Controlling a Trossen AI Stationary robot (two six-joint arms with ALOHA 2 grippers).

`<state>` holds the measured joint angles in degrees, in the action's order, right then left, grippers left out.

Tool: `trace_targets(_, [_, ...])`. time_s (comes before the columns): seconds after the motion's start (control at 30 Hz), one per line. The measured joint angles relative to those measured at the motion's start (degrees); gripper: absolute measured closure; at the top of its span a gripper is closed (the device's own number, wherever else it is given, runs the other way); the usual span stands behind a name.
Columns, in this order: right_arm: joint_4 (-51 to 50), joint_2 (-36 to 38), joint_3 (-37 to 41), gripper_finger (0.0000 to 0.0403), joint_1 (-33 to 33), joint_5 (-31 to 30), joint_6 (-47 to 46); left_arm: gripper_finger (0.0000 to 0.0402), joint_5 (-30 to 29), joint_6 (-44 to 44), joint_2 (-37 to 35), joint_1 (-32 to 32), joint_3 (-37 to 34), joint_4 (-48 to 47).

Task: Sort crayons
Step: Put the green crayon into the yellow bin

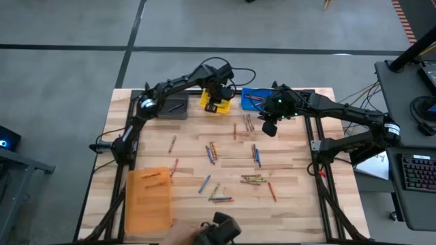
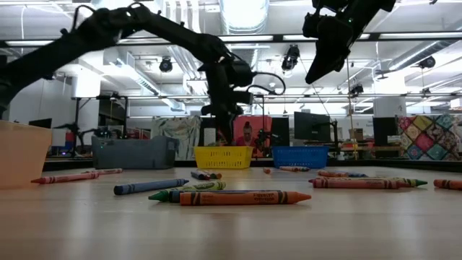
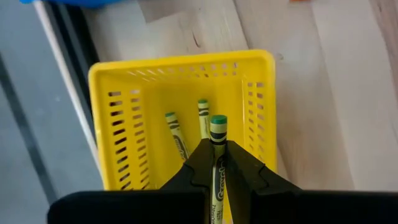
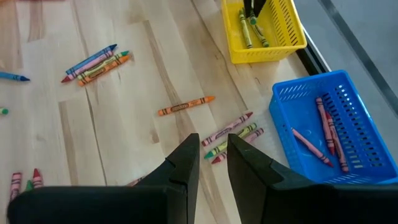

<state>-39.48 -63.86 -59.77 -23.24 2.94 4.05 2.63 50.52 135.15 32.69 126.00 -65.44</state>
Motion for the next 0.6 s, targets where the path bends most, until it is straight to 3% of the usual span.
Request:
trace_targets(0.2, [0.0, 0.0, 0.01, 0.033, 0.0, 0.02, 0.02, 0.0401, 0.56, -0.25, 5.77, 0.57, 9.11, -6.39])
trace_targets(0.33, [-0.02, 0.0, 0.02, 0.033, 0.0, 0.01, 0.02, 0.0397, 0.48, -0.54, 5.91, 1.0, 7.67, -4.86])
trace_targets(0.6, [-0.01, 0.0, 0.02, 0.033, 0.0, -0.01, 0.37, 0.0351, 1.11, -1.68, 5.71, 1.33, 7.51, -4.46])
